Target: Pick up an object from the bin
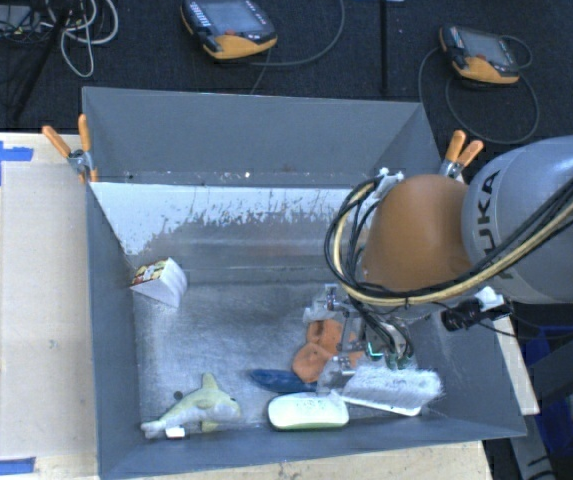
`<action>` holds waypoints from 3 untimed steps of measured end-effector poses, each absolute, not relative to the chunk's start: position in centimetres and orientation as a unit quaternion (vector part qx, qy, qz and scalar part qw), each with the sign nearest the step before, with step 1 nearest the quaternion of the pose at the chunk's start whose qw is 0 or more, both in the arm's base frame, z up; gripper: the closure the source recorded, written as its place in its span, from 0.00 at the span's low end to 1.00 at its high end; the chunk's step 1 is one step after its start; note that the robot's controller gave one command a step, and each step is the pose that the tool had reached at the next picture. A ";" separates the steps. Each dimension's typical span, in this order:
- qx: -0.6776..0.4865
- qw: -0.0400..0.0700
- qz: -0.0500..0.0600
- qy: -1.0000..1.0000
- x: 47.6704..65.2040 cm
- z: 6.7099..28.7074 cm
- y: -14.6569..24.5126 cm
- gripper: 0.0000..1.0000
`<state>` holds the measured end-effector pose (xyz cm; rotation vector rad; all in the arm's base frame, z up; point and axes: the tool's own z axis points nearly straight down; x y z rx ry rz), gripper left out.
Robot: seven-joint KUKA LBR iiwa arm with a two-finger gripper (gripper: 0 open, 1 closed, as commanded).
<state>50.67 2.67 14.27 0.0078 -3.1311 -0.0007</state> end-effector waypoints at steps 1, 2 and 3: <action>0.002 0.001 0.000 -1.000 50.9 14.6 2.7 0.00; 0.015 -0.003 0.000 -1.000 51.2 10.7 2.7 0.00; 0.029 -0.008 -0.001 -1.000 52.2 7.8 2.9 1.00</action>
Offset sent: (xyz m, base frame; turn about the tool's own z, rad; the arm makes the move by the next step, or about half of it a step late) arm 0.0038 -0.0003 -0.0727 -0.0486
